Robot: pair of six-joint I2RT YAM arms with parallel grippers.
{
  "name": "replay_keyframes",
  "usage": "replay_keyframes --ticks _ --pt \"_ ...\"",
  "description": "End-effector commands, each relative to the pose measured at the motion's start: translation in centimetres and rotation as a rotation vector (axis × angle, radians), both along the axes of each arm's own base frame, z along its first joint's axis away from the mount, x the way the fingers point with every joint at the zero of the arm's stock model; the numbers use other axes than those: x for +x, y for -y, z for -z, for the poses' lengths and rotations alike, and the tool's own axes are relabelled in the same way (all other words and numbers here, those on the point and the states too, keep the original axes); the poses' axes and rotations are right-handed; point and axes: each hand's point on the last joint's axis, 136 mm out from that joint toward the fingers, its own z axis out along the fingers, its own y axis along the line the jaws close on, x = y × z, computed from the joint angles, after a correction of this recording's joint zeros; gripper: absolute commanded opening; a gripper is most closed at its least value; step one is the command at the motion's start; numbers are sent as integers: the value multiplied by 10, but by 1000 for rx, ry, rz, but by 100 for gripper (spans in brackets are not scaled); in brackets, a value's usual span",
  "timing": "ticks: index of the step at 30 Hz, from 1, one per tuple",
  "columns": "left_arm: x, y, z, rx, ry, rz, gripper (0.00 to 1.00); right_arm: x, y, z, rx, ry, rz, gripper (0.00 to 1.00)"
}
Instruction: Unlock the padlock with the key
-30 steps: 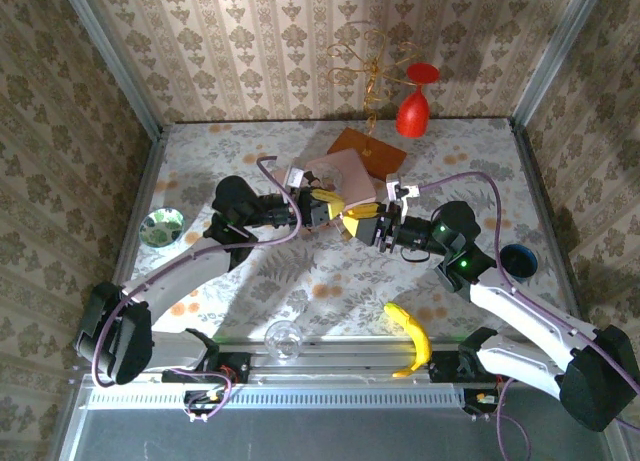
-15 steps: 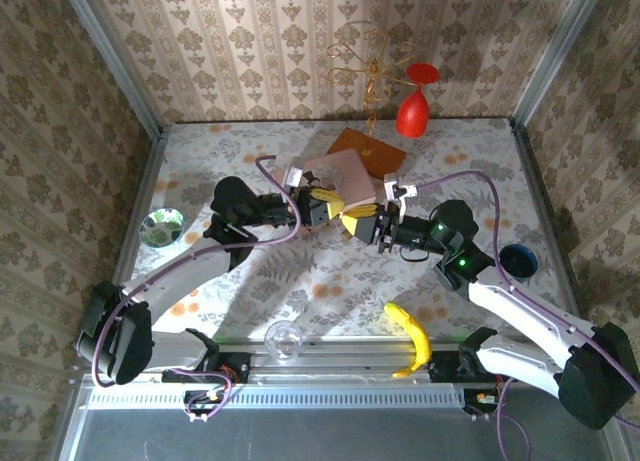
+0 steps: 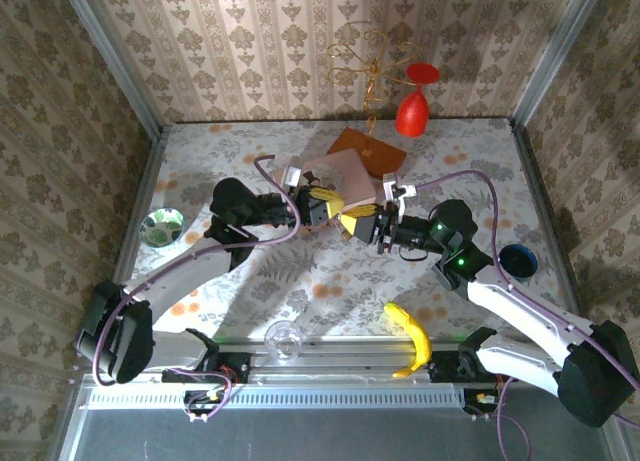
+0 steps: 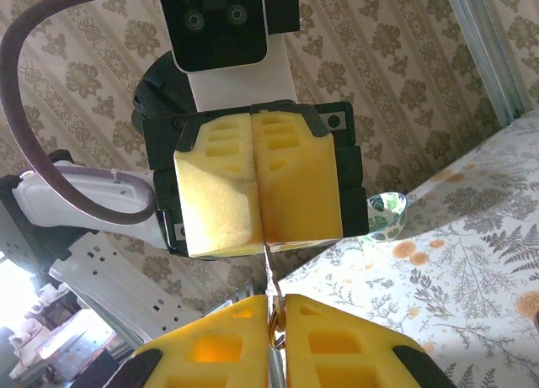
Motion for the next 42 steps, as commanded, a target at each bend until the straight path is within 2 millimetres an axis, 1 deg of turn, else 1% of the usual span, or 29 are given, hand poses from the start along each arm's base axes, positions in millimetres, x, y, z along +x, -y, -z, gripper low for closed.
replay_keyframes --ticks 1,6,10,14,21,22,29,33,34,37,38,39,40,42 --pt "-7 1 -2 -19 9 34 0 -6 -4 -25 37 61 -30 14" --pt "-6 2 -3 -33 1 43 0 -4 -5 -24 36 61 -27 15" --pt "-6 2 -3 -35 -5 43 0 -4 -5 -25 40 64 -30 12" --pt "-6 3 -3 -37 -8 44 0 -2 -4 -25 43 66 -13 16" --pt "-5 2 -4 -41 -12 43 0 -2 -4 -25 44 71 -10 16" --pt "-5 3 -4 -42 -13 44 0 -2 -4 -25 44 71 -10 16" --pt "-4 3 -4 -47 -22 37 0 -3 -3 -25 46 76 -6 0" --pt "-1 2 -5 -50 -33 25 0 -2 -2 -23 38 71 5 0" --pt "0 3 -5 -51 -37 21 8 -2 -1 -22 35 68 9 0" --pt "9 1 -5 -50 -66 -24 63 1 1 -18 20 56 40 0" --pt "14 -1 -5 -50 -79 -50 79 3 3 -15 10 48 58 0" --pt "19 -3 -5 -50 -90 -77 98 5 4 -12 -2 38 76 0" --pt "24 -6 -6 -53 -95 -114 100 9 7 -7 -20 20 103 0" --pt "34 -14 -5 -48 -107 -203 100 15 13 4 -63 -22 159 0"
